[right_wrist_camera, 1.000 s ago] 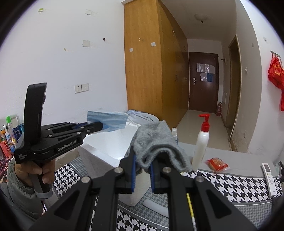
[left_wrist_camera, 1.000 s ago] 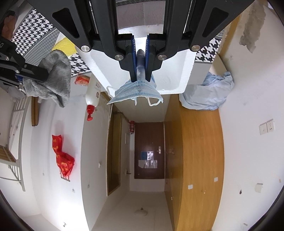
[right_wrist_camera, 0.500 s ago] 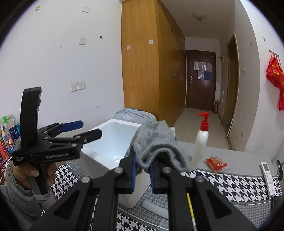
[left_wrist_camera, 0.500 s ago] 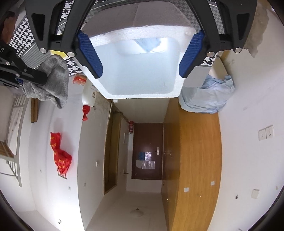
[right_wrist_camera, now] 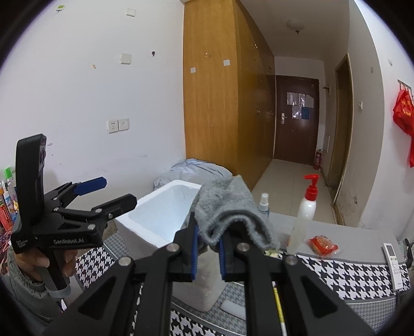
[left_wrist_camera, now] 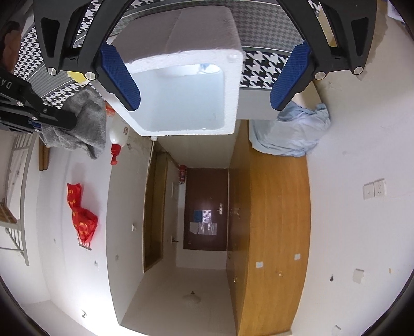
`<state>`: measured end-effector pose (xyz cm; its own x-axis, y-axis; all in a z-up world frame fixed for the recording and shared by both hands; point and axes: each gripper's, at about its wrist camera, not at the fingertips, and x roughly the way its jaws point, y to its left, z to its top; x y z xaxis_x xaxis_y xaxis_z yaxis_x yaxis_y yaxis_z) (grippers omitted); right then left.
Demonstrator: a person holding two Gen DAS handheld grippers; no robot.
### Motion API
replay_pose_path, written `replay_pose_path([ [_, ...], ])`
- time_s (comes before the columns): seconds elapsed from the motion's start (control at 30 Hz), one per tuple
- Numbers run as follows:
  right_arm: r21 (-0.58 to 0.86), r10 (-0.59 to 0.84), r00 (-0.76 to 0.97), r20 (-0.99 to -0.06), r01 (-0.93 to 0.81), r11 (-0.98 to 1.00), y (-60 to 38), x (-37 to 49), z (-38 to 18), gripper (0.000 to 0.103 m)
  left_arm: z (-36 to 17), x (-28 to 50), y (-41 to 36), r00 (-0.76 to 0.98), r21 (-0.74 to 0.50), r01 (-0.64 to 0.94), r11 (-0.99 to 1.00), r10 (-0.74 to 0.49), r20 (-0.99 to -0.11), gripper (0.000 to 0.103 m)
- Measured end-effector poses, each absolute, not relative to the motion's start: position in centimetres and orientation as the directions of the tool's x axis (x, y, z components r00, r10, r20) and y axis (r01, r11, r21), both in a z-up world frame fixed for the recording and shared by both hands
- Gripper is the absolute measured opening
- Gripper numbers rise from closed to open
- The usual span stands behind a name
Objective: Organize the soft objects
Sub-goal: 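Carry the grey sock with the right tool over the white foam box, then open the right tool to drop the sock into the foam box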
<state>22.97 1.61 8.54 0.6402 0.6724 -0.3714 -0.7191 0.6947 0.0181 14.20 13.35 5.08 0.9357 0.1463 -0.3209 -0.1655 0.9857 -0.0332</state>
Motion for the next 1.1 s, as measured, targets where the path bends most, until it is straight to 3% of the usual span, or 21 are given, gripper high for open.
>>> replay_pose_path([
  [0.87, 0.066, 0.690, 0.588, -0.422, -0.740, 0.670, 3.6, 25.6, 7.6, 0.016, 4.7, 12.3, 15.3, 0.939, -0.037, -0.194, 0.980, 0.175, -0.298, 0.102],
  [1.1, 0.078, 0.687, 0.578, -0.441, -0.738, 0.670, 4.8, 26.1, 7.4, 0.035, 4.4, 12.2, 15.8, 0.938, -0.045, -0.197, 0.979, 0.175, -0.301, 0.102],
])
